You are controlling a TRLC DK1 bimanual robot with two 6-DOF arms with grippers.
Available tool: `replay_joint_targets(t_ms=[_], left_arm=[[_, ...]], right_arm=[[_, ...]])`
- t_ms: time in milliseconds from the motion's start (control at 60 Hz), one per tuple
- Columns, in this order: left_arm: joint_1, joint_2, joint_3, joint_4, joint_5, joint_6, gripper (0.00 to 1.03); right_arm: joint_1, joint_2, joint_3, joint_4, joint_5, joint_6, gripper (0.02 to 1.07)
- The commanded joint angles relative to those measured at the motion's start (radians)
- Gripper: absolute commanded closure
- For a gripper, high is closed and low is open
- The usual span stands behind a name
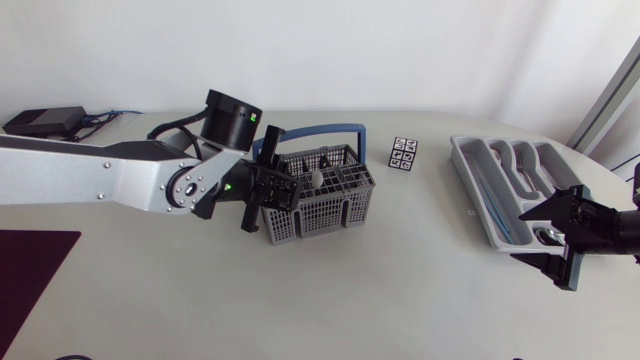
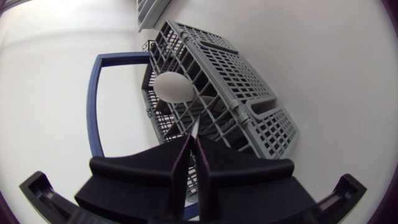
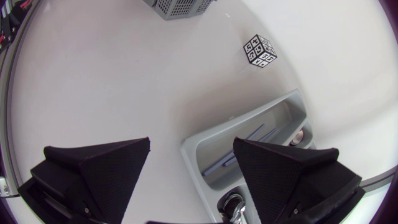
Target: Transfer all utensils from the basket to the drawer tray.
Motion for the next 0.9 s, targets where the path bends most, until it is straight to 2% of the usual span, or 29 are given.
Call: replay_joint_targets(t_ms=[0,200,450,883], left_arm=[[-0.008,0.011,0.052,-0.023,-0.007,0.049,1.0],[-0.009,-0.012,0.105,-0.121,-0.007,0.086,1.0],[-0.009,-0.036,0.108,-0.188,-0.008,0.124,1.0],[-0.008,-0.139,-0.01,-0.122,-0.007,0.136,1.0]], right_arm=[[0.012,0.013,-0.037,0.009,-0.003,0.009,0.1],[0.018,0.01,-0.043,0.013,-0.003,0.011,0.1],[0.031,0.001,-0.051,0.013,-0.003,0.017,0.1],[0.078,-0.022,-0.086,0.035,0.001,0.049,0.1]])
